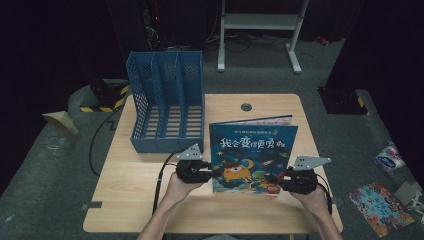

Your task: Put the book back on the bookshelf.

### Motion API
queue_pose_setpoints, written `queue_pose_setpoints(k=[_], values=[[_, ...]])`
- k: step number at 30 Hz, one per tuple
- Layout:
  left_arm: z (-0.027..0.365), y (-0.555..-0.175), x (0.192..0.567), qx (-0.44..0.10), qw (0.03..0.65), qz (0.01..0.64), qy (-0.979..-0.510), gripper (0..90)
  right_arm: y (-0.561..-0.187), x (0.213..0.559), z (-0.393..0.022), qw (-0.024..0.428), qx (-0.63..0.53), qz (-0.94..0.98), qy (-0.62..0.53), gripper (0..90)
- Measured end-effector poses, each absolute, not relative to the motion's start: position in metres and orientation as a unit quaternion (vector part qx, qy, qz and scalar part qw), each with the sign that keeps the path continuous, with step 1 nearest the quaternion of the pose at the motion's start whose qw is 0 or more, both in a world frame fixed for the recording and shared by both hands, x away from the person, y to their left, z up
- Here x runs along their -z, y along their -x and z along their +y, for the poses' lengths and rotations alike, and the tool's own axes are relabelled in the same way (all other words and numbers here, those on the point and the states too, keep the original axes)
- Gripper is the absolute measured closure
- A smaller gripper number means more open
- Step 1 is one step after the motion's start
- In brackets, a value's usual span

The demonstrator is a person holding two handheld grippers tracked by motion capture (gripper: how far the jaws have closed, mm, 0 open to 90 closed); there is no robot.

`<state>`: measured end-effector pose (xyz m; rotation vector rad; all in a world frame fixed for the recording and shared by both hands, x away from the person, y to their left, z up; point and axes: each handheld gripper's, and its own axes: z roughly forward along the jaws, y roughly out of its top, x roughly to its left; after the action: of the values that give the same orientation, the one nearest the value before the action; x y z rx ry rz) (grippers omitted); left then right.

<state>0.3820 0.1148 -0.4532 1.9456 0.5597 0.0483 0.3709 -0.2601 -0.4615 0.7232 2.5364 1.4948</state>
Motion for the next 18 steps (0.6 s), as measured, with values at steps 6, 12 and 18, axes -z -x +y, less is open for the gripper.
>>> queue_pose_setpoints(k=[6,12,18], values=[[0.1121,-0.3818,0.4509,-0.027,0.52,0.231,-0.822,66.4,-0.3713,0.4618,-0.2587,0.052,-0.491,0.837,-0.235,70.3],[0.1071,-0.3803,0.4482,-0.046,0.512,0.221,-0.828,63.2,-0.372,0.4627,-0.254,0.043,-0.49,0.841,-0.227,72.0],[0.1058,-0.3775,0.4466,-0.053,0.508,0.206,-0.835,64.9,-0.3743,0.4644,-0.2523,0.031,-0.49,0.842,-0.223,71.8]])
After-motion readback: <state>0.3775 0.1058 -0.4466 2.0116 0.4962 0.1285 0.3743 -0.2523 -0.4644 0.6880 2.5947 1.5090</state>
